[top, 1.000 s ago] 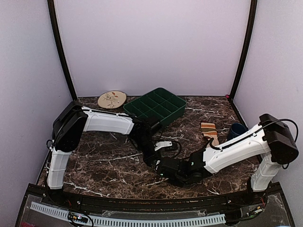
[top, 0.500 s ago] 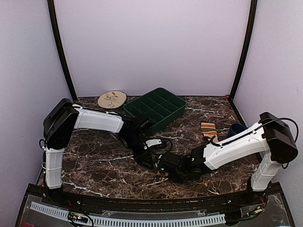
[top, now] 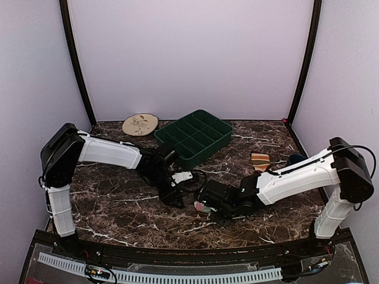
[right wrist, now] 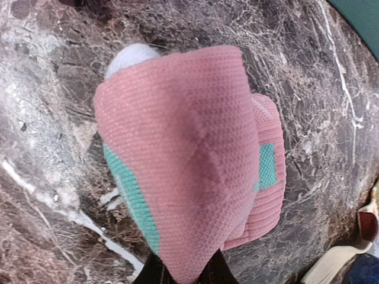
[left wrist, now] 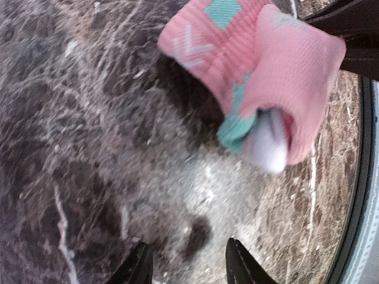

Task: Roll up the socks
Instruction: Roll the sock at the center of the board.

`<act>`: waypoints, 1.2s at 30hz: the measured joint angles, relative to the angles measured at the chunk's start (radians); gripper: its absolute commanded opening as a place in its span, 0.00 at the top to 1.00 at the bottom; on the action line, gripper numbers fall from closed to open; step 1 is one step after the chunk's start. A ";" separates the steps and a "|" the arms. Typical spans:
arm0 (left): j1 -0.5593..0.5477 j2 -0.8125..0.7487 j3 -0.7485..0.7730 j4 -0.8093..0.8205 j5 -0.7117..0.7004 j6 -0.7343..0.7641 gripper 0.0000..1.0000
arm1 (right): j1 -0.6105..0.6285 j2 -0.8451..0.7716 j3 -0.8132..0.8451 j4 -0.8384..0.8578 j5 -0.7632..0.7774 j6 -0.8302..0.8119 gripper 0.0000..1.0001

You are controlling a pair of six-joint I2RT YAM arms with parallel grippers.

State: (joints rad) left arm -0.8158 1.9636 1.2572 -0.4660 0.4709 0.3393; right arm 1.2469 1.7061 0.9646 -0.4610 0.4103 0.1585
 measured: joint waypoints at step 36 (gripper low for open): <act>-0.198 -0.284 -0.531 0.746 -0.600 -0.100 0.47 | -0.325 0.039 0.103 -0.121 -0.769 0.024 1.00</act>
State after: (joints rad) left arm -1.0138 1.6794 0.7261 0.2802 -0.1295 0.2398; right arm 0.9222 1.7454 1.0676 -0.5819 -0.3588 0.1822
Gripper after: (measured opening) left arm 0.533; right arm 0.092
